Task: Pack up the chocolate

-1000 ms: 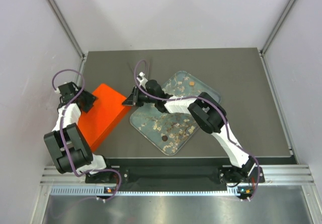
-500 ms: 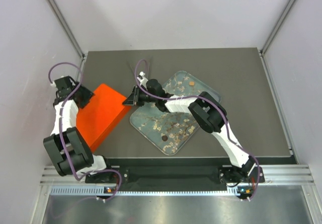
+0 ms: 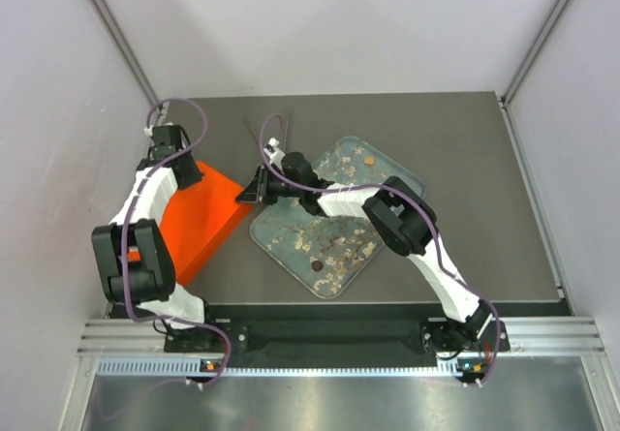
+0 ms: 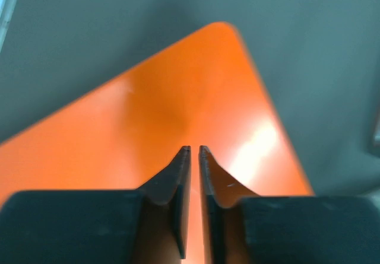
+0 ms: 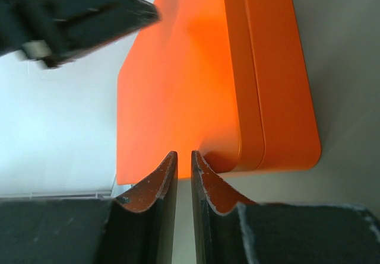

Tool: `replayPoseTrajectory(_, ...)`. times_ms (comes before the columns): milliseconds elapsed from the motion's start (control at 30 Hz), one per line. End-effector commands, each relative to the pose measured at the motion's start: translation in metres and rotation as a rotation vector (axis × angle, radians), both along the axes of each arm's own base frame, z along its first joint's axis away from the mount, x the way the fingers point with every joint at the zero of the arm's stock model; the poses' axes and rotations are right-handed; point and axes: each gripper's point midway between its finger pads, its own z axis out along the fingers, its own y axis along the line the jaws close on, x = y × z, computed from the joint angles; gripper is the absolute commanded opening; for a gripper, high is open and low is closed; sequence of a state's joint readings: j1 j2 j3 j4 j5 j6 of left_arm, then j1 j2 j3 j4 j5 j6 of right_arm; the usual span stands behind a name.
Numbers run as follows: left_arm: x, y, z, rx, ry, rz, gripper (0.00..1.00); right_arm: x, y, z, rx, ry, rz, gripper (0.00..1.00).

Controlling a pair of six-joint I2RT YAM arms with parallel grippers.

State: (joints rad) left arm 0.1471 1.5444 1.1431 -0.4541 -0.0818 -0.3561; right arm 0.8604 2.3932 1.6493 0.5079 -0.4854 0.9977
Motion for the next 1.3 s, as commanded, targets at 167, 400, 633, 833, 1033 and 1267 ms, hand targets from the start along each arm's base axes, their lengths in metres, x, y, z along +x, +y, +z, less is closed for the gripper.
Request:
replayPoseTrajectory(167, -0.005, 0.026, -0.057, 0.127, 0.283, 0.023, 0.01, -0.005, 0.000, 0.025, 0.015, -0.098, 0.027, 0.15)
replayPoseTrajectory(400, -0.005, 0.032, -0.004, 0.152, 0.138, 0.109, 0.02, -0.002, 0.003, 0.035, 0.018, -0.107, 0.021, 0.15)
replayPoseTrajectory(633, -0.041, 0.069, 0.034, 0.040, 0.011, 0.375, 0.00, -0.013, 0.005, 0.039, 0.022, -0.111, 0.031, 0.15)
replayPoseTrajectory(833, -0.097, 0.099, 0.034, -0.125, -0.042, 0.695, 0.00, -0.023, 0.009, 0.039, 0.026, -0.100, 0.054, 0.15)
replayPoseTrajectory(1033, -0.145, 0.093, 0.008, -0.145, 0.096, 0.948, 0.00, -0.033, -0.003, 0.034, 0.004, -0.104, 0.052, 0.15)
replayPoseTrajectory(1267, -0.205, 0.094, -0.035, -0.012, 0.394, 1.160, 0.00, -0.032, -0.004, 0.032, 0.001, -0.106, 0.050, 0.15)
